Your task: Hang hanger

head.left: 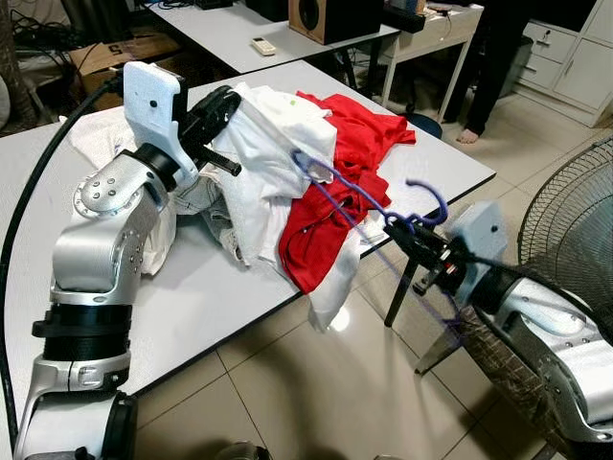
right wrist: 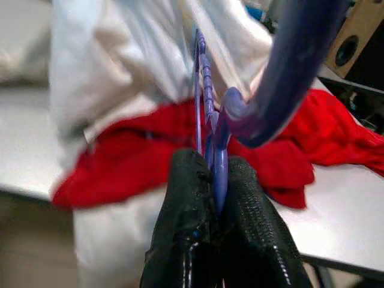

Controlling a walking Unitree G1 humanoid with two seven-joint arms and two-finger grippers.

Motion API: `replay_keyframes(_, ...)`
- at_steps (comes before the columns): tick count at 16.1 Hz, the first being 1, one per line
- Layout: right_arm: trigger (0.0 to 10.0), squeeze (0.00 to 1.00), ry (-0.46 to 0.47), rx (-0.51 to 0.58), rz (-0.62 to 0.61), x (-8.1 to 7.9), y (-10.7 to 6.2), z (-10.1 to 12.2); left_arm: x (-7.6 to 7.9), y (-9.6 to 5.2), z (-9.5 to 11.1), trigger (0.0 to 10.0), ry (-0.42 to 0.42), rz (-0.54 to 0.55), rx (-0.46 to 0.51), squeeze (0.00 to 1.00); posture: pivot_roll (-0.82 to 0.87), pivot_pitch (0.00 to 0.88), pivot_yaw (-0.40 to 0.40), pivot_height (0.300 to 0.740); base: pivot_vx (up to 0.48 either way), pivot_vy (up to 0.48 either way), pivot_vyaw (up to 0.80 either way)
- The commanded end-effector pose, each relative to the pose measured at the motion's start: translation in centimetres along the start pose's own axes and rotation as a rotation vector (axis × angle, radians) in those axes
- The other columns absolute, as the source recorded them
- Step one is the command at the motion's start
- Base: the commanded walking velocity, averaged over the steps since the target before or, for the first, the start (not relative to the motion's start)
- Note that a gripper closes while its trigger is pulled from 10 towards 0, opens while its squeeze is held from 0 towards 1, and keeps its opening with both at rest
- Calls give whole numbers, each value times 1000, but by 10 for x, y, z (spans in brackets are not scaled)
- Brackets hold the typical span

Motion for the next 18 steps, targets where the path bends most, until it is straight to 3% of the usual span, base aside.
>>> replay_keyframes(1,10000,0,-67,-18,-26,4,1,-2,-2,0,8,0,-5,-2,27,0,-163,0,25,740,0,0,0)
replay_keyframes(5,10000,0,-123,37,-108,18,4,10,14,-3,4,0,36,-136,-37,0,-163,0,24,740,0,0,0)
replay_keyframes(7,10000,0,-102,72,-110,20,5,15,27,-9,-5,0,133,-234,-113,0,-162,0,23,740,0,0,0)
replay_keyframes(9,10000,0,-25,109,-111,21,5,18,29,-11,-7,0,154,-252,-127,0,-162,0,22,740,0,0,0)
replay_keyframes(11,10000,0,146,105,-76,18,12,12,49,-12,-11,0,133,-358,-134,0,-161,0,24,740,0,0,0)
replay_keyframes(13,10000,0,386,50,5,7,25,-9,63,-12,-15,0,134,-406,-142,0,-160,0,28,740,0,0,0)
replay_keyframes(16,10000,0,559,-36,36,-2,30,-33,52,-6,-2,0,135,-325,-74,0,-146,0,20,740,0,0,0)
replay_keyframes(17,10000,0,593,-45,48,-3,31,-35,47,-5,5,0,139,-292,-42,0,-138,0,15,740,0,0,0)
replay_keyframes(18,10000,0,568,-45,60,-4,31,-33,42,-4,9,0,133,-261,-20,0,-132,0,11,740,0,0,0)
Point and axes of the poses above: a point about 5 cm out from each wrist's last joint towards the gripper, its own y axis pointing out of the wrist towards the gripper, its own z axis along the axis of the wrist's last joint, x = y × z, the point moved 4 cm from there along y, pointing out of the wrist towards the gripper, and after that the axes turned 5 degrees about -y, right-handed, at the moved point
